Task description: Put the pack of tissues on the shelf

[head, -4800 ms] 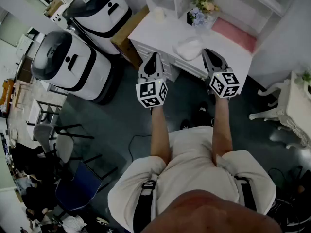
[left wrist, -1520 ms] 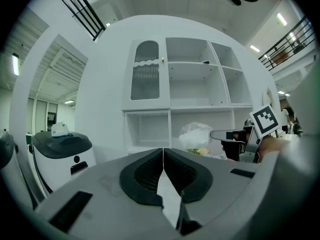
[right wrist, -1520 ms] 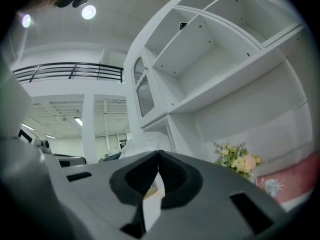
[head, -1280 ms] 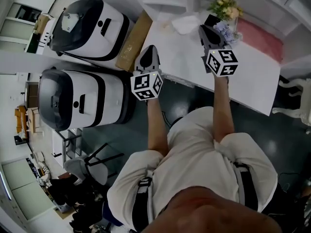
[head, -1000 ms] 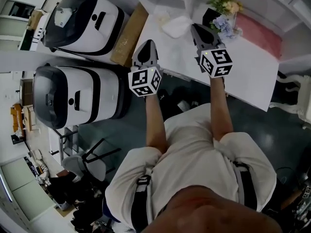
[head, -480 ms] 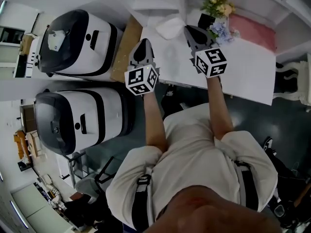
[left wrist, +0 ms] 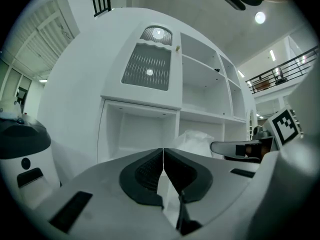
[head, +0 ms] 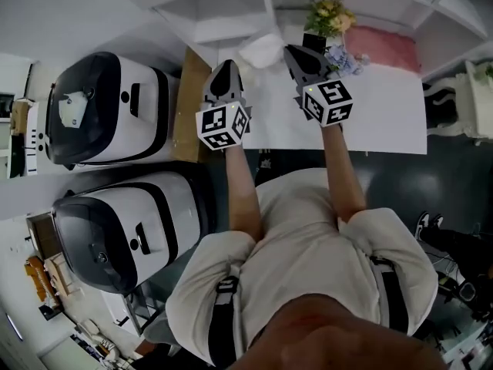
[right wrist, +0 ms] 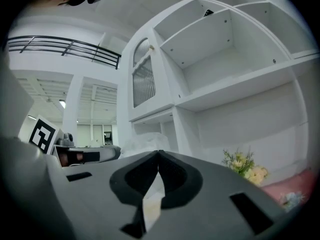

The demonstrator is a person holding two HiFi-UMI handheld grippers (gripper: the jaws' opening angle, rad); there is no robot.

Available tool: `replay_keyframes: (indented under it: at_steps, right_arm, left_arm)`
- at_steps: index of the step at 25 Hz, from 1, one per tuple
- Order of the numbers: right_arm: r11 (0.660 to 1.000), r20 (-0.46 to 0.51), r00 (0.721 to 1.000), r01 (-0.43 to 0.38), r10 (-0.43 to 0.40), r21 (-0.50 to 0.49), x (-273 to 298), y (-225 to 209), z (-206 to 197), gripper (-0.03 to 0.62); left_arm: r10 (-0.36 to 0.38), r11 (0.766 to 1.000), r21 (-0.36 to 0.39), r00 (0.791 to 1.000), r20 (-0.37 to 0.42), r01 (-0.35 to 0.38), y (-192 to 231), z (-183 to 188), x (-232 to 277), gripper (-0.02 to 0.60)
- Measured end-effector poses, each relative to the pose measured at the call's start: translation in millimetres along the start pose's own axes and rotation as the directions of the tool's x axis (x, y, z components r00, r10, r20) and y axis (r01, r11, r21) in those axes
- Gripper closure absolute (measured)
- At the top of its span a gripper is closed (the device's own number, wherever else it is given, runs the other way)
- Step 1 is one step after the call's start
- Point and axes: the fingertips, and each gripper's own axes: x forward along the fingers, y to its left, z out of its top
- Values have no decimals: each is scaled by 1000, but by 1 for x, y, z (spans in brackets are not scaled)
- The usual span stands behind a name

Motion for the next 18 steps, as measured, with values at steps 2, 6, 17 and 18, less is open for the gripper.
replay_keyframes:
  at_steps: [2, 6, 17, 18]
  right_arm:
    - [1000, -1, 1000, 23, -23, 3, 7, 0, -3, 525]
    - [998, -29, 998, 65, -64, 18, 16, -3, -14, 525]
    - [989, -39, 989, 145, -144, 19, 37, 21, -23, 525]
    - [988, -35, 987, 156, -155, 23, 38, 22, -23, 525]
  left_arm:
    - [-25, 1000, -6, 1000, -2, 25, 9, -1, 7, 569]
    - [-72, 997, -25, 997, -4, 72, 17, -4, 14, 569]
    - [-128, 992, -13, 991, -24, 128, 61, -5, 8, 569]
    - [-134, 991, -10, 991, -25, 134, 65, -5, 8, 569]
